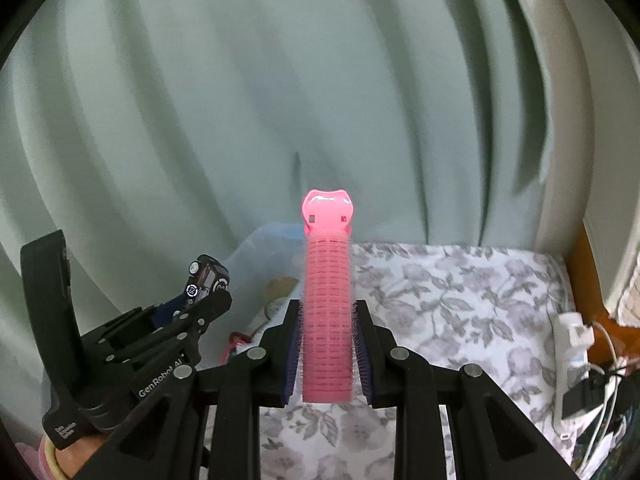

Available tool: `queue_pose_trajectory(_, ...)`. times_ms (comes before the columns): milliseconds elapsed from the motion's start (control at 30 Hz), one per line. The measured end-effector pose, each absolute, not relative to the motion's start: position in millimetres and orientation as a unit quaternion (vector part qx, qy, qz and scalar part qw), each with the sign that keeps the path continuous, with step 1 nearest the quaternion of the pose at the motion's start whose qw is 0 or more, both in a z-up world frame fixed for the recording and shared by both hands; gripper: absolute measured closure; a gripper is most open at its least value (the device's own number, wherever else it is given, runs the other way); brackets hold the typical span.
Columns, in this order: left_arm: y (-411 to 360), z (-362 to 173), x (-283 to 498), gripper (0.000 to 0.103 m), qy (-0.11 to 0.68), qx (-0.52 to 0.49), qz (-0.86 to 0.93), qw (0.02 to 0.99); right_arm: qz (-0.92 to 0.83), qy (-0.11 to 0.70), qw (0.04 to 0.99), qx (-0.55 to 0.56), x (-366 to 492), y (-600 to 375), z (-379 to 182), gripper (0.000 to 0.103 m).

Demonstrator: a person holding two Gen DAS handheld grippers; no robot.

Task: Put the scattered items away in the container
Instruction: 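Lift and carry the toy car and pink roller over the clear container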

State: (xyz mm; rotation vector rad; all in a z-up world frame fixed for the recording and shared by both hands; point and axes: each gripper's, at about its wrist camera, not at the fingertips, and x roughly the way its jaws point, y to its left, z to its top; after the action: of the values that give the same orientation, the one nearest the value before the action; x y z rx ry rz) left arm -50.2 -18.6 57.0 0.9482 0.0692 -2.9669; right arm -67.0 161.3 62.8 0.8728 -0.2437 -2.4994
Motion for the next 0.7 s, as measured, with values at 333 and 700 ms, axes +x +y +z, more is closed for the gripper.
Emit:
queue_pose_trajectory(333, -65, 70, -44, 0.073, 0.047, 0.286, -0.956, 0.052, -0.907, -0.066, 0.276, 0.311, -81, 117, 81, 0.076)
queue_pose_trajectory(700, -121, 60, -47, 0.073, 0.081, 0.292, -0.948, 0.097, -0.891, -0.025, 0.319, 0.323, -106, 60, 73, 0.076)
